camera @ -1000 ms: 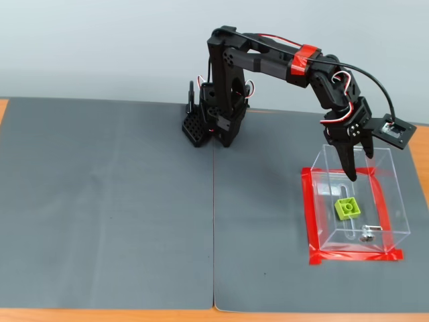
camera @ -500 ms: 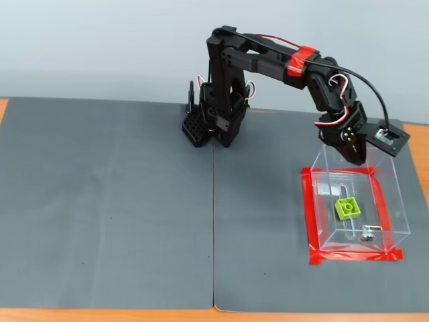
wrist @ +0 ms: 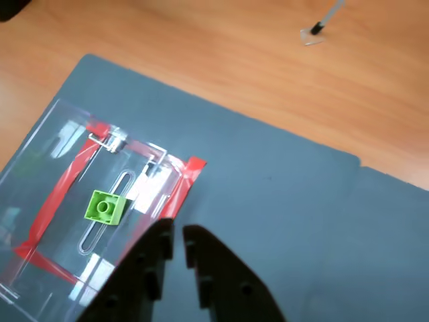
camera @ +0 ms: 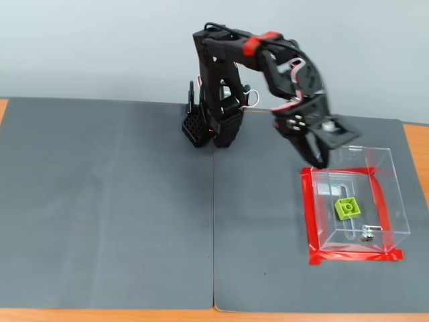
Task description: Pick the green lego block and place it into the transparent box
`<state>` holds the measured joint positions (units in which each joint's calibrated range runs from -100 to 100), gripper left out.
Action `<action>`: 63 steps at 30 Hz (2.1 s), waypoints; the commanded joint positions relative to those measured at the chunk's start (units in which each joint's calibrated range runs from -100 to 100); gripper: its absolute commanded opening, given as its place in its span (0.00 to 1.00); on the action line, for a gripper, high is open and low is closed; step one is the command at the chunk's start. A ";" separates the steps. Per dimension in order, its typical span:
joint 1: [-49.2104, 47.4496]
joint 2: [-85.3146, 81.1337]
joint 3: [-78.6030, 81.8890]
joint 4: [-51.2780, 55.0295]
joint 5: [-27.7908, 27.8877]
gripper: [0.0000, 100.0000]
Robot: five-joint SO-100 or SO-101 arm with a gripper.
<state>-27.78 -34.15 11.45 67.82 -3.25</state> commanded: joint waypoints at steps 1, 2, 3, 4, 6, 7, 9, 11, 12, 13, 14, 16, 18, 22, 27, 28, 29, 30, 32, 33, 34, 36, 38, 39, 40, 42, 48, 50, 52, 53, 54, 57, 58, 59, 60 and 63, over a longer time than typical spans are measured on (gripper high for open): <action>5.81 -5.82 -1.36 3.18 -0.06 0.02; 8.95 -8.53 -1.36 5.87 -0.11 0.02; 9.99 -9.38 -1.36 6.57 -0.11 0.02; 10.96 -10.23 -1.27 7.26 -0.11 0.02; 12.90 -11.50 -1.27 8.04 -0.11 0.02; 14.54 -12.77 -1.27 9.00 -0.01 0.02; 16.18 -14.55 -1.27 10.13 0.25 0.02; 17.75 -16.84 -1.27 11.43 0.25 0.02; 18.49 -17.94 -1.09 12.04 0.25 0.02; 19.17 -19.13 -0.19 12.21 0.30 0.02; 19.91 -20.32 1.26 12.12 0.30 0.02; 21.78 -23.12 5.15 11.43 0.36 0.02; 23.19 -25.83 9.49 10.91 0.36 0.02; 26.18 -31.00 19.17 7.35 0.36 0.02; 28.27 -37.02 30.30 2.58 0.36 0.02; 28.27 -38.29 31.92 1.97 0.36 0.02; 28.12 -39.48 33.46 1.36 0.36 0.02; 27.97 -40.67 34.91 0.93 0.36 0.02; 27.89 -42.78 37.62 -0.20 0.36 0.02; 27.89 -43.80 39.16 -0.90 0.36 0.02; 27.89 -44.73 40.52 -1.42 0.36 0.02; 28.04 -46.60 43.23 -2.28 0.36 0.02; 27.89 -49.14 47.75 -2.89 0.04 0.02; 27.82 -50.16 49.29 -2.89 -0.01 0.02; 27.82 -51.26 50.74 -2.98 0.04 0.02; 27.82 -53.72 53.90 -4.19 0.30 0.02; 28.34 -61.18 61.96 -6.80 0.36 0.02; 27.97 -64.49 65.57 -6.89 0.41 0.02; 27.89 -65.34 68.02 -6.89 0.41 0.02; 27.89 -65.34 69.01 -6.97 0.46 0.02; 28.04 -65.25 70.01 -6.97 0.83 0.02; 28.04 -65.25 72.90 -6.97 1.82 0.02; 28.04 -65.25 73.81 -6.97 1.97 0.02; 28.04 -65.25 74.80 -6.97 2.13 0.02; 27.97 -65.25 75.61 -6.97 2.34 0.02; 27.82 -65.25 77.51 -6.97 2.75 0.02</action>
<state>0.00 -99.15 87.97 61.67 -1.10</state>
